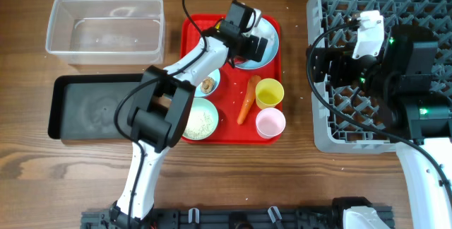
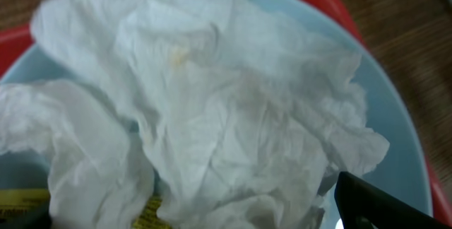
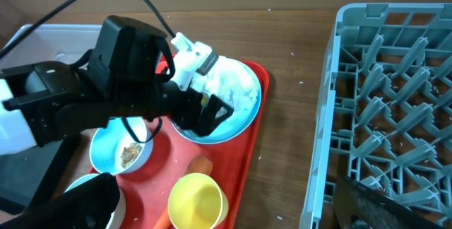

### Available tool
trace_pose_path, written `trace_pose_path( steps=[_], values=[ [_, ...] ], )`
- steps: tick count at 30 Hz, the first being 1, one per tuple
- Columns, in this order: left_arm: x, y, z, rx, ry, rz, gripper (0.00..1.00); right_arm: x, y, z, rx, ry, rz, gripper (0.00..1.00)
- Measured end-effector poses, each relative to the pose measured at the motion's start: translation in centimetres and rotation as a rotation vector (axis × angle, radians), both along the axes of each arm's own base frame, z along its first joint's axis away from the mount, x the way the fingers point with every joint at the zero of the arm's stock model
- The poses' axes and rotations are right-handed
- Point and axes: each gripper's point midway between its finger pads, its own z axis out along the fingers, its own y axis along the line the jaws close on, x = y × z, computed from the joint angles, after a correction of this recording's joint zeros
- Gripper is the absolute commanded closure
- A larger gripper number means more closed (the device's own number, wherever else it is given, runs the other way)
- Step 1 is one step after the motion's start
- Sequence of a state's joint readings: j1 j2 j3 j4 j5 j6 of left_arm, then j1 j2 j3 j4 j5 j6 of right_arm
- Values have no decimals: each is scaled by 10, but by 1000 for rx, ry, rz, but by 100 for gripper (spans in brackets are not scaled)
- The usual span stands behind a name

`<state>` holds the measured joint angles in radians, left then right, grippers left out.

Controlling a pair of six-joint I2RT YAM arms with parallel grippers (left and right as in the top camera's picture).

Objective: Sort waste into correct bins and load items into the dishwasher rack
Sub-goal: 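Grasp the white tissue with the left gripper, drop it in the clear bin, then pick the yellow wrapper off the red tray with the left gripper into the bin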

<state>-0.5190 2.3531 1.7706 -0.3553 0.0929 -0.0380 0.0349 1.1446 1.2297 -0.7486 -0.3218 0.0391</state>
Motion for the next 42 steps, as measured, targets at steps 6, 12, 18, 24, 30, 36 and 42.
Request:
trace_pose_path(
  steps=[6,12,18,24,30,36,42],
  values=[
    [11,-4,-1,-7,-38,7,61,-1,0,-1,0,8,0,1],
    [14,-1,-6,9,-44,15,96,-1,0,-1,0,8,0,2],
    [1,14,14,18,17,36,96,-1,0,-2,0,9,0,3],
    [11,71,189,-99,-201,137,96,-1,0,-1,0,8,0,5],
    [0,163,156,-58,25,371,96,-1,0,-2,0,10,0,5],
    [-12,292,135,-40,183,702,89,-1,0,-3,0,12,0,6],
    [-19,335,132,-39,212,814,0,7,3,-22,15,79,8,6]
  ],
)
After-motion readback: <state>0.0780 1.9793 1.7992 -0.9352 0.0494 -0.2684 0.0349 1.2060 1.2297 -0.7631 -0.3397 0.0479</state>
